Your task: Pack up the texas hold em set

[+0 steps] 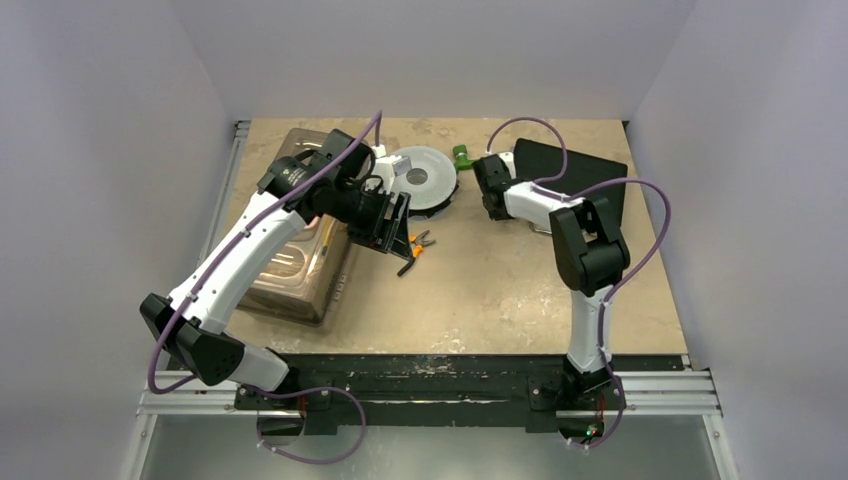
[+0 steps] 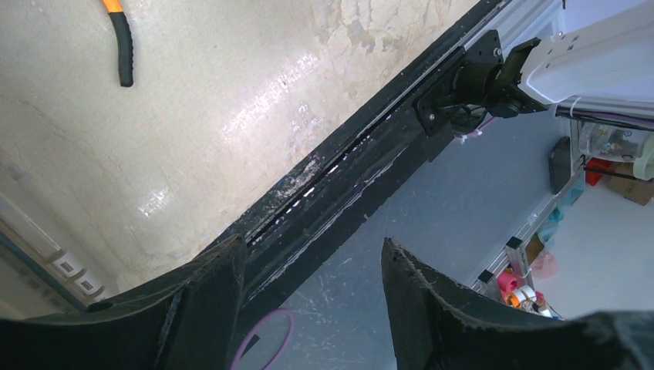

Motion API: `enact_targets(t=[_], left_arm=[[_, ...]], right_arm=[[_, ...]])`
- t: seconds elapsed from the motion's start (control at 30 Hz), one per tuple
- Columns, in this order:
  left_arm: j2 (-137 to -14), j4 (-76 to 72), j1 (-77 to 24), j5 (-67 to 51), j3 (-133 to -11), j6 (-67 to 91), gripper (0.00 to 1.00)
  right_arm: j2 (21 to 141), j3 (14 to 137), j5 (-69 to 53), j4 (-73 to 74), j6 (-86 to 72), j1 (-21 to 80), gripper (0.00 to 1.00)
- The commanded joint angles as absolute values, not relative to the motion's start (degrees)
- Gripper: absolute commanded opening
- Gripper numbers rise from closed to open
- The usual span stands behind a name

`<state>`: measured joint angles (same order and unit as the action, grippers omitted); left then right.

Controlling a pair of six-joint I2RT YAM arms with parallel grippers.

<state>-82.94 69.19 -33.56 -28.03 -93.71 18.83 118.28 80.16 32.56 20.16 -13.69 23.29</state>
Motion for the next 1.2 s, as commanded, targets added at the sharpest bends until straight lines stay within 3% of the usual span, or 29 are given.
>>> enact_targets(t=[0.0,0.3,0.43,0.63,0.73,1.0,1.17], left_arm=[[-83.87,68.98,-33.99,-28.59,-95.07,17.80,0.63],[-85.22,68.72,-34.00,-29.32,-95.97,18.02,0.63],[-85.04,68.77,-34.01,-28.97,-95.87,17.82,0.63],[-85.17,68.75,-33.97,-29.18,-95.72,17.85,0.63],[-85.15,68.65,-34.00,-29.18,-95.63,17.80,0.63],[-84.80,68.42,-33.97,-29.18,-95.32,17.68,0.63],[-84.35,68.48,-33.98,-28.71,-95.19,17.41,0.63]], right_arm=[[113.85,77.81,38.02,19.25,-14.75,19.97,0.00],[109.61,77.54,26.45,21.59,-14.31,21.26,0.00],[106.82,76.08,25.55,23.34,-16.44,21.25,0.10],[103.19,78.90,28.22,25.88,-16.43,21.01,0.09],[102.23,81.73,27.90,27.94,-18.09,19.58,0.15],[111.13,90.19,27.75,33.80,-18.21,15.54,0.18],[115.36,85.86,26.78,35.19,-19.90,15.33,0.17]])
